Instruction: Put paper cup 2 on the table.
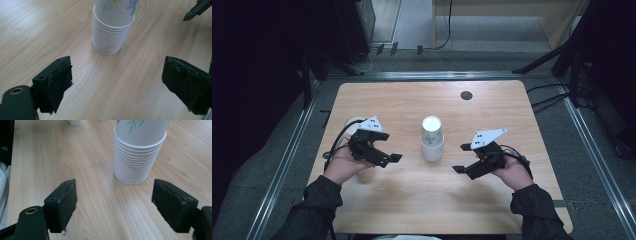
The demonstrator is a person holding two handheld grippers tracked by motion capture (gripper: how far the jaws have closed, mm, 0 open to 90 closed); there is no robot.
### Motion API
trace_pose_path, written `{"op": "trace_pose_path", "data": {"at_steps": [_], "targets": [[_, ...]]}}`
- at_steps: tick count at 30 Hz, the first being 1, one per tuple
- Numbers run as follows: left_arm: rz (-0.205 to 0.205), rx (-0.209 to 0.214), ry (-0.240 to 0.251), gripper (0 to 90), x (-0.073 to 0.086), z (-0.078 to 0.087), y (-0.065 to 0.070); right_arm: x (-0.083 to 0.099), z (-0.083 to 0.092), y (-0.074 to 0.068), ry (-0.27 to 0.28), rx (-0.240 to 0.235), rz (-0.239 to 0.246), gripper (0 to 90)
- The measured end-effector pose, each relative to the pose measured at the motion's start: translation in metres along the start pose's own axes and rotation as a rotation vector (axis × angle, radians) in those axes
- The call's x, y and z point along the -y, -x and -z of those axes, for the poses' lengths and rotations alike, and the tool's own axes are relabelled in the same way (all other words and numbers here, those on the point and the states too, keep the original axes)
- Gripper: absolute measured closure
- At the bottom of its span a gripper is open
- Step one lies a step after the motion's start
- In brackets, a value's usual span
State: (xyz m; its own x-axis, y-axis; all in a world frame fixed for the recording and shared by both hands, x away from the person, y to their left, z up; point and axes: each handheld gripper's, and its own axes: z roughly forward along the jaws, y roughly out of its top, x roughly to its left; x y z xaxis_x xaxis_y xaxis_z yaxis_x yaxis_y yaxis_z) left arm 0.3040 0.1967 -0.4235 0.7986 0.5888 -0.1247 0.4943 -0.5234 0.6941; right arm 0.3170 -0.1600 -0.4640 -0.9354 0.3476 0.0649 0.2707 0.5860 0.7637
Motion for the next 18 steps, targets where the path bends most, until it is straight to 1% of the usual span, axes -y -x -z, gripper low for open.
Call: {"op": "trace_pose_path", "data": {"at_steps": [1,4,7,9,14,18], "targets": [[-0.007,0.003,-0.004,9.4,-0.001,-0.001,0.001,0.0,0.0,0.0,0.0,0.001,0.002,20.7],[-0.012,0.018,-0.005,9.4,-0.003,-0.007,0.009,0.0,-0.001,-0.001,-0.003,-0.004,0.002,20.7],[-0.019,0.019,-0.005,9.4,-0.004,-0.012,0.013,0.0,-0.001,-0.001,-0.002,-0.005,0.001,20.7],[-0.012,0.026,0.0,9.4,-0.005,-0.014,0.016,0.0,-0.001,-0.001,-0.003,-0.005,0.003,20.7],[-0.02,0.014,0.004,9.4,-0.004,-0.022,0.021,-0.001,-0.002,-0.002,-0.006,-0.008,0.009,20.7],[-0.031,0.015,0.001,9.4,-0.004,-0.027,0.026,-0.001,-0.003,-0.003,-0.009,-0.008,0.01,20.7]]}}
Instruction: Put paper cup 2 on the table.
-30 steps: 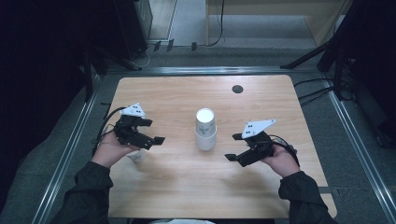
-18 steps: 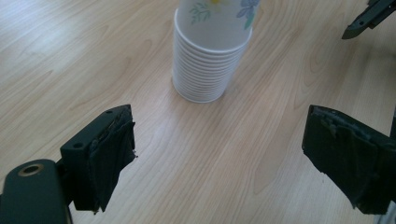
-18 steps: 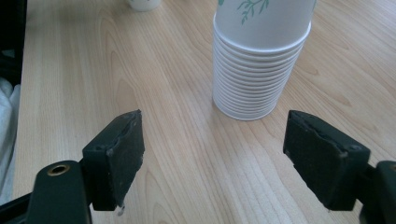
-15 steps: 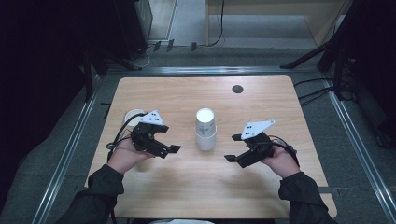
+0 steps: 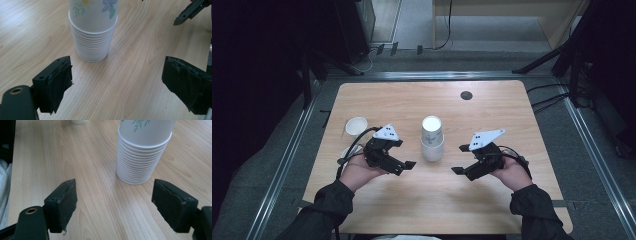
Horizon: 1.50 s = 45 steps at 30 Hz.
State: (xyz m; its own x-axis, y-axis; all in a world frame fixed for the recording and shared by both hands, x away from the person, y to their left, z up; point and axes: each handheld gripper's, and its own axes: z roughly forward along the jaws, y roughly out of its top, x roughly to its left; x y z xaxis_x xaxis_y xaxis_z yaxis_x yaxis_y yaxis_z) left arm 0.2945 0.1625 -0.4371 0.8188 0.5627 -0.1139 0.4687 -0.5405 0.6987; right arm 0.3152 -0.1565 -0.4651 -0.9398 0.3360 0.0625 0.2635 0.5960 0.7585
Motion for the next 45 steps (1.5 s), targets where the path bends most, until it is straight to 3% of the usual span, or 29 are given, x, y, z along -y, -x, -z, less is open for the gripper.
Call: {"op": "trace_pose_path", "data": {"at_steps": [11,22,30,45], "targets": [[-0.037,0.0,-0.012,9.4,0.0,-0.016,0.015,-0.001,-0.003,-0.003,-0.009,-0.008,0.017,20.7],[-0.004,0.038,0.048,9.4,0.003,-0.027,0.023,-0.001,-0.005,-0.004,-0.019,-0.013,0.017,20.7],[-0.01,0.053,0.035,13.0,0.008,-0.035,0.027,-0.002,-0.009,-0.007,-0.036,-0.022,0.033,20.7],[-0.013,0.022,0.031,13.0,0.012,-0.038,0.027,-0.001,-0.011,-0.008,-0.052,-0.031,0.041,20.7]]}}
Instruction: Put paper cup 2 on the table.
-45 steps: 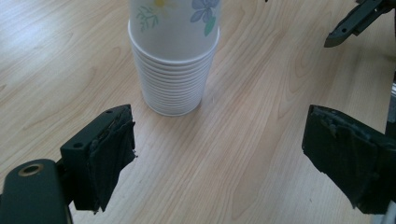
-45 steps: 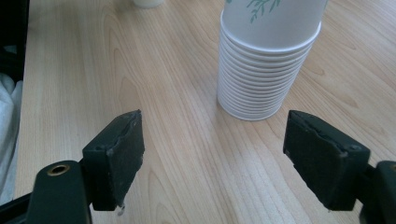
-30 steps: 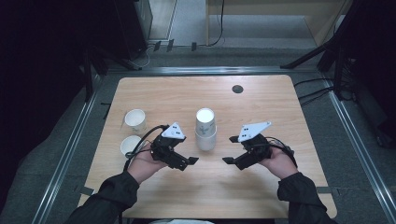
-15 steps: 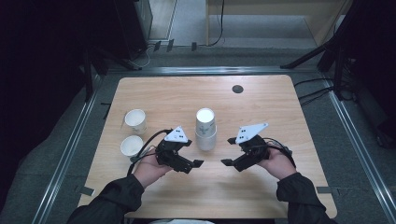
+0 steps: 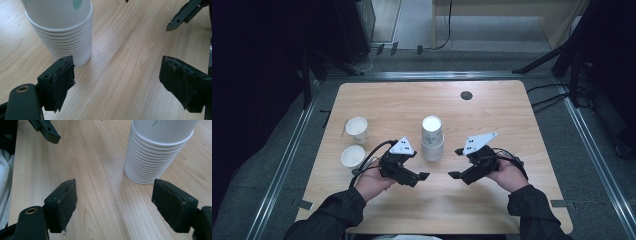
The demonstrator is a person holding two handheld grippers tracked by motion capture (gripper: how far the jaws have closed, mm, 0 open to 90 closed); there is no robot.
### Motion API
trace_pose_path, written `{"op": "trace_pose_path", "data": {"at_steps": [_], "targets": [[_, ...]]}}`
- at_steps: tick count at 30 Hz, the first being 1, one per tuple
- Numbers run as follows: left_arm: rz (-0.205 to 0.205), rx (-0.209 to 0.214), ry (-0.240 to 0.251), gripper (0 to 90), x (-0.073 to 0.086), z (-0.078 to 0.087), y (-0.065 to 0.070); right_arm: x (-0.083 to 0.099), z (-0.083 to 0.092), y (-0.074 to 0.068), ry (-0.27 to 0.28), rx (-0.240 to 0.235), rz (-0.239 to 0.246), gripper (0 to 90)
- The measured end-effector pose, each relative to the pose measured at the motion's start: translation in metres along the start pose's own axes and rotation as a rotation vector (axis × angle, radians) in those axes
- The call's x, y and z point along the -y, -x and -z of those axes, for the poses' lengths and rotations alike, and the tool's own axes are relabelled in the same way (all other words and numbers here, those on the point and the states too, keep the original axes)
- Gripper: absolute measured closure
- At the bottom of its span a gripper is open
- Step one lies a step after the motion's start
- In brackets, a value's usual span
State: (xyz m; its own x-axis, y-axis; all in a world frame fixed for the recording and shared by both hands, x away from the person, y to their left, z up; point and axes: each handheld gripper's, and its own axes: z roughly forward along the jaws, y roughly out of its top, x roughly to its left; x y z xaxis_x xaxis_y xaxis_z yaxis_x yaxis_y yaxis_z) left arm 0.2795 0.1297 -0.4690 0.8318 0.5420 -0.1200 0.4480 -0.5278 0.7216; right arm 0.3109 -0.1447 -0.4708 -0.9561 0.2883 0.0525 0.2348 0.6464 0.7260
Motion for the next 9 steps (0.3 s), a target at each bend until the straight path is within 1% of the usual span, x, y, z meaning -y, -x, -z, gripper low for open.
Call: {"op": "trace_pose_path", "data": {"at_steps": [9], "targets": [[0.0,-0.004,0.009,13.0,0.0005,0.0016,-0.0025,0.0001,0.0004,0.0008,0.006,0.001,0.0,20.7]]}}
